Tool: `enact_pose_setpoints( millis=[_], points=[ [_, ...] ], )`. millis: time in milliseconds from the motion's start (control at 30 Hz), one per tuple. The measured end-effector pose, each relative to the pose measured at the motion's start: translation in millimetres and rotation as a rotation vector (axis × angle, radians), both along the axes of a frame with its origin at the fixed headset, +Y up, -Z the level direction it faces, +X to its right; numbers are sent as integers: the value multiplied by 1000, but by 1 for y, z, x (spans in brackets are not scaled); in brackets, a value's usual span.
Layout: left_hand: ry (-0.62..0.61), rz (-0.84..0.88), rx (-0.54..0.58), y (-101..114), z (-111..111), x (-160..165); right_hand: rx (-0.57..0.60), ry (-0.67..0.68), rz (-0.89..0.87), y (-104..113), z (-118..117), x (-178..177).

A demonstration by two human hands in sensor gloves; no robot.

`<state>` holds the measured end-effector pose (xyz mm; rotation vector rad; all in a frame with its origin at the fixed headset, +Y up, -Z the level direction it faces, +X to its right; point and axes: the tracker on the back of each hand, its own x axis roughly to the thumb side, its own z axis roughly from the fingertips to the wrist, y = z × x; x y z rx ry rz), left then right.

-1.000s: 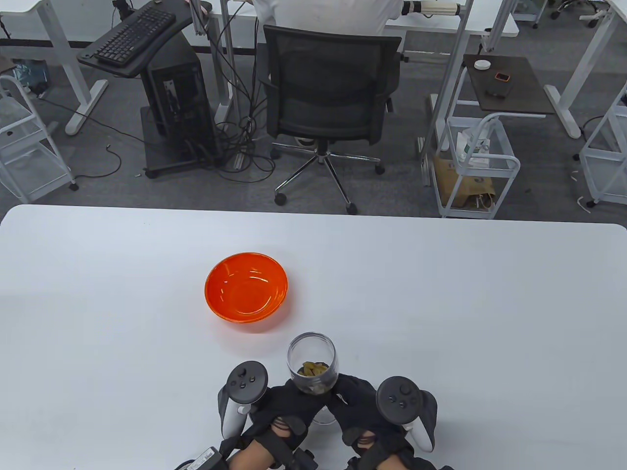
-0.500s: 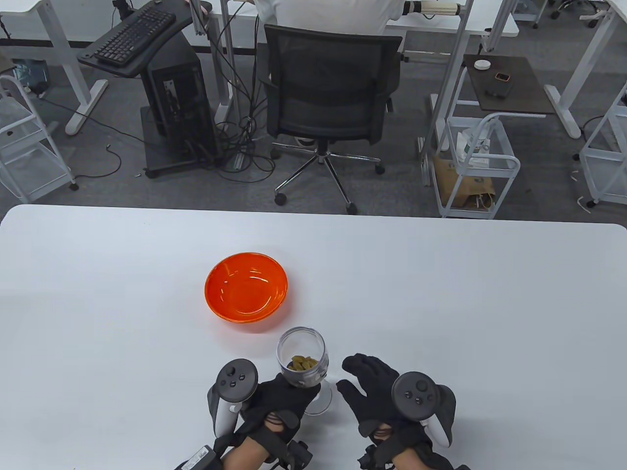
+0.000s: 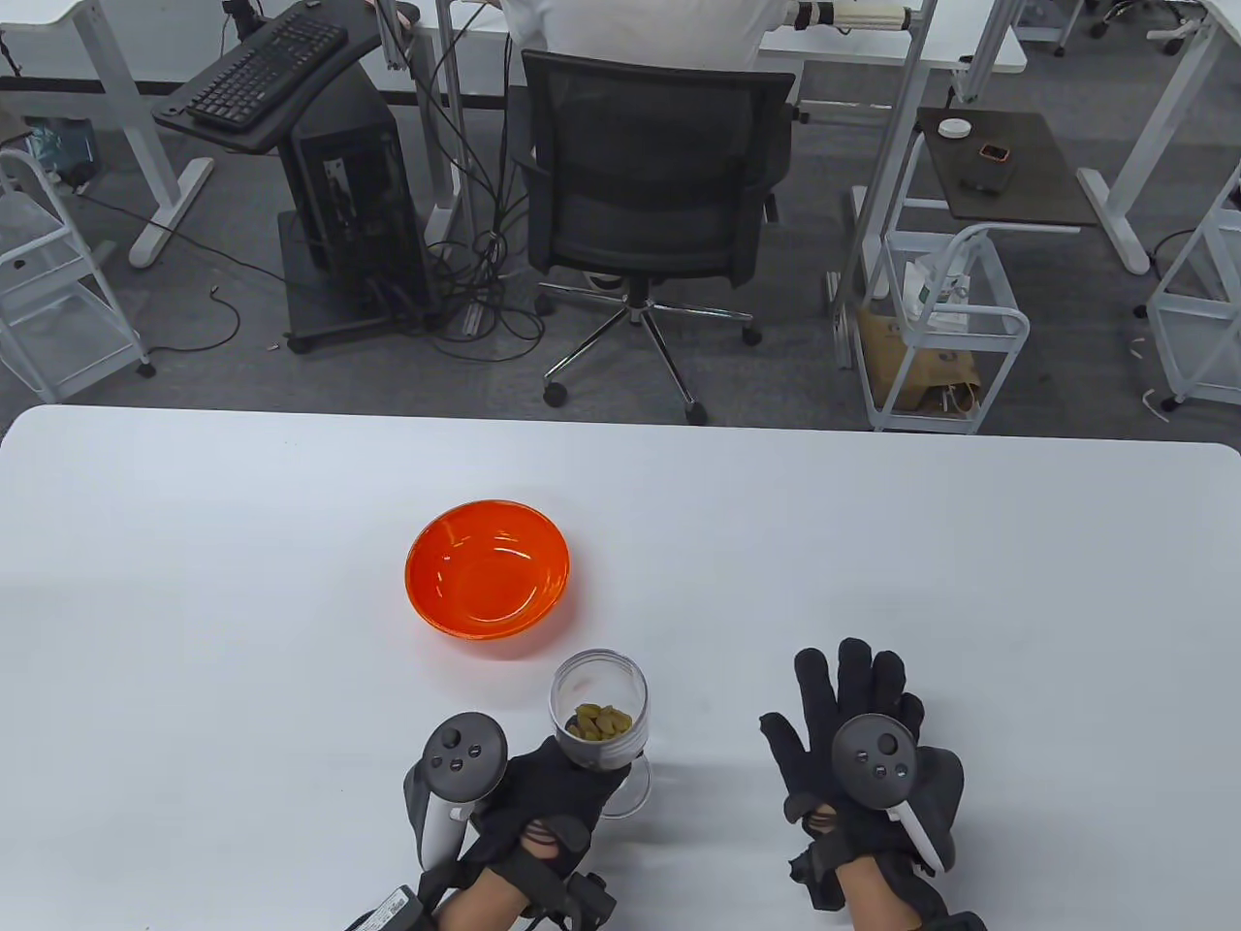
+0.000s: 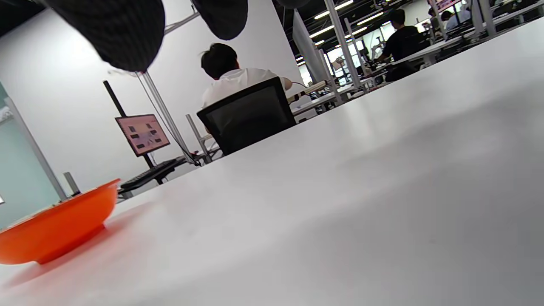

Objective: Pour raisins from wine glass into the bowl

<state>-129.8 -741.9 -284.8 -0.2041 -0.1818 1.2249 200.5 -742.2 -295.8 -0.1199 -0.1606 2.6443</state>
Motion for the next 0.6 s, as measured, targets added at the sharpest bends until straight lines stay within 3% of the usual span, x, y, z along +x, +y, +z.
enact_pose_setpoints(
  millis=[233, 600],
  points=[
    [44, 21, 48, 10, -1, -14, -33, -49, -42, -5, -2, 9],
    [237, 129, 96, 34, -6, -65, -57, -23, -67, -9, -2, 5]
  ],
)
